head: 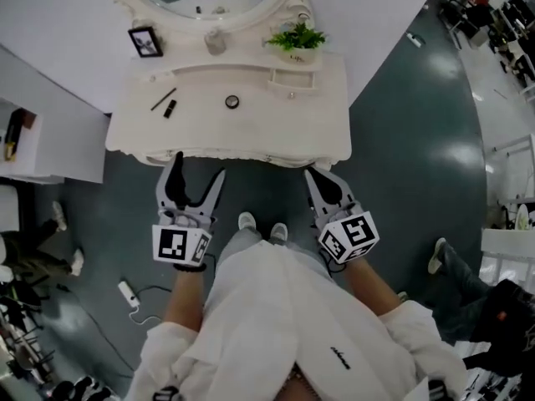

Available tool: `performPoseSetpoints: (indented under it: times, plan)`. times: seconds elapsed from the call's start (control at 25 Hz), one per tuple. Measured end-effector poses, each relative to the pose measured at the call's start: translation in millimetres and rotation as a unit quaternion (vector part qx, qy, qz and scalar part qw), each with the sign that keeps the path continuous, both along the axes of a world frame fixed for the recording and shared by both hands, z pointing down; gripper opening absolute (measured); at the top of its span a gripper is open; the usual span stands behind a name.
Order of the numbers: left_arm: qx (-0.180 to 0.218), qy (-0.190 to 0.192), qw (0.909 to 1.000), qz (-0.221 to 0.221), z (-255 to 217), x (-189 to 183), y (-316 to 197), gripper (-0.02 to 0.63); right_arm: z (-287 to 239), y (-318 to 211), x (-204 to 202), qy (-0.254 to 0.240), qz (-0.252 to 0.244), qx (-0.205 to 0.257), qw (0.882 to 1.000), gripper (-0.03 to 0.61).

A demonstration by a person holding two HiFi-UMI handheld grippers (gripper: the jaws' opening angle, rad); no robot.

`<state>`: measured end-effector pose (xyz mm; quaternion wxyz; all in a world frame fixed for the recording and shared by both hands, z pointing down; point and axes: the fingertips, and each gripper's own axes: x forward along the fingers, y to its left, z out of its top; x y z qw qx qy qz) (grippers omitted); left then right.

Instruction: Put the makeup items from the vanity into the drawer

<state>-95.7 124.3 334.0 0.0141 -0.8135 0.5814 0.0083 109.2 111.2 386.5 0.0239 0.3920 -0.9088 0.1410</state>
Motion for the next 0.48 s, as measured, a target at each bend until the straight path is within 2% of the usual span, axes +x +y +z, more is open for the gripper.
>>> performPoseSetpoints:
  times: [0.28, 0.48]
  plan:
    - [-0.014, 0.004, 0.9998, 0.010, 21, 4, -19, 0.357, 13, -14, -7, 0.006, -0.008, -0.003, 1.000, 0.017]
    - [-0.016, 0.008, 0.9996, 0.021, 32, 1, -57, 0.357, 14, -38, -13, 0.020, -0.007, -0.001, 1.000, 0.017]
